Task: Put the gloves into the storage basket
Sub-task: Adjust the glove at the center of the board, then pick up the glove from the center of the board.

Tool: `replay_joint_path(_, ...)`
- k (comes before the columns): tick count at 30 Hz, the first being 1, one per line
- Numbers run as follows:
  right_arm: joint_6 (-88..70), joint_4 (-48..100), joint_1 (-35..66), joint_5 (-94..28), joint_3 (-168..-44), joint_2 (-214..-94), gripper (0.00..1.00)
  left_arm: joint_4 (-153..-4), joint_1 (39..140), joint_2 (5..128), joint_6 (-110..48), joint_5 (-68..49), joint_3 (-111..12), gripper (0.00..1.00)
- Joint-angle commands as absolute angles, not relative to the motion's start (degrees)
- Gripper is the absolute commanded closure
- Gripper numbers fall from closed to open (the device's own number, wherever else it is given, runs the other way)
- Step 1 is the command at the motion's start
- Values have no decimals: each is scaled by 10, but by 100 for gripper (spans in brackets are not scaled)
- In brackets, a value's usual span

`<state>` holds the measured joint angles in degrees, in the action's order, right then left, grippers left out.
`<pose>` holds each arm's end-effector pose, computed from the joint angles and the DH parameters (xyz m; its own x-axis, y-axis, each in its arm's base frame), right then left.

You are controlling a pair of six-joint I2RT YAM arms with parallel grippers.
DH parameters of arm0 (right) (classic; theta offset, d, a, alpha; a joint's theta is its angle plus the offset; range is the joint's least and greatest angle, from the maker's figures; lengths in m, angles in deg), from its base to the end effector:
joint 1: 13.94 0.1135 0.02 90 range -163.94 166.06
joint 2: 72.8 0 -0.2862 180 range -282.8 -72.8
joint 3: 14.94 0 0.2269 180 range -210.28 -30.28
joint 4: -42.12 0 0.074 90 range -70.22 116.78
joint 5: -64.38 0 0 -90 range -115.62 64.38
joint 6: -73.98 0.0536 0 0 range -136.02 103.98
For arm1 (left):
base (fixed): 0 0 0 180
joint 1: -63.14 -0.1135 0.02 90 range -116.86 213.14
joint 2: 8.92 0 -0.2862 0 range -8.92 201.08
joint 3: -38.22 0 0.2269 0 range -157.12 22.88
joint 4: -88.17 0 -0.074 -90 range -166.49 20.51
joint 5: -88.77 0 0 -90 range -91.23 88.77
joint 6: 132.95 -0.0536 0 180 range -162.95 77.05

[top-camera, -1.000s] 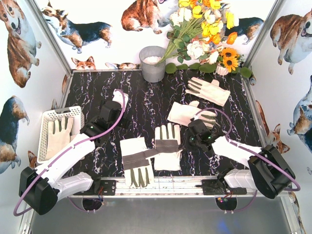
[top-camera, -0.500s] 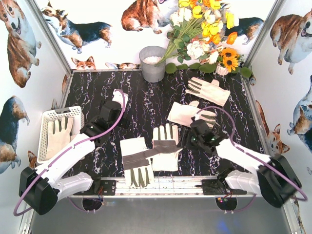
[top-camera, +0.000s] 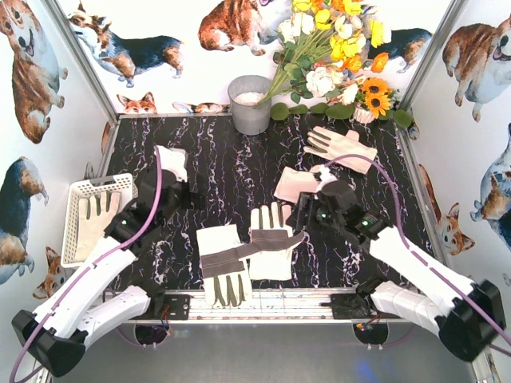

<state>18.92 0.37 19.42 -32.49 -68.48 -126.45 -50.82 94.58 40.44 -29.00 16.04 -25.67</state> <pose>0.1401 0.0999 0.2587 -0.8122 0.1460 -0.5648 -0.1893 0.8498 0.4920 0.1493 -0.0726 0.3318 -0.4346 -0.0041 -0.9006 0.1717 0.9813 -0.0873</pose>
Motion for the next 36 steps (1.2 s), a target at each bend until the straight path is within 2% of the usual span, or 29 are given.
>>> replay_joint_path(1,195,58,215,-435,-717,-1320,42,-470,923,432,-327,156,-302,0)
replay_joint_path(5,226,106,270,-441,-715,-1387,41,-479,900,470,-380,149,-318,0)
replay_joint_path(10,285,145,289,-492,-718,-1474,40,-489,897,490,-412,167,-328,0)
replay_joint_path(17,285,148,316,-505,-749,-1556,41,-567,896,448,-427,178,-238,0)
replay_joint_path(23,302,173,319,-509,-759,-1604,43,-561,896,446,-427,192,-234,0)
replay_joint_path(31,341,237,326,-551,-783,-1661,51,-562,896,455,-428,198,-235,0)
replay_joint_path(34,358,254,329,-573,-786,-1660,60,-553,896,457,-429,219,-240,0)
replay_joint_path(36,363,253,329,-577,-791,-1651,72,-551,896,453,-431,228,-241,0)
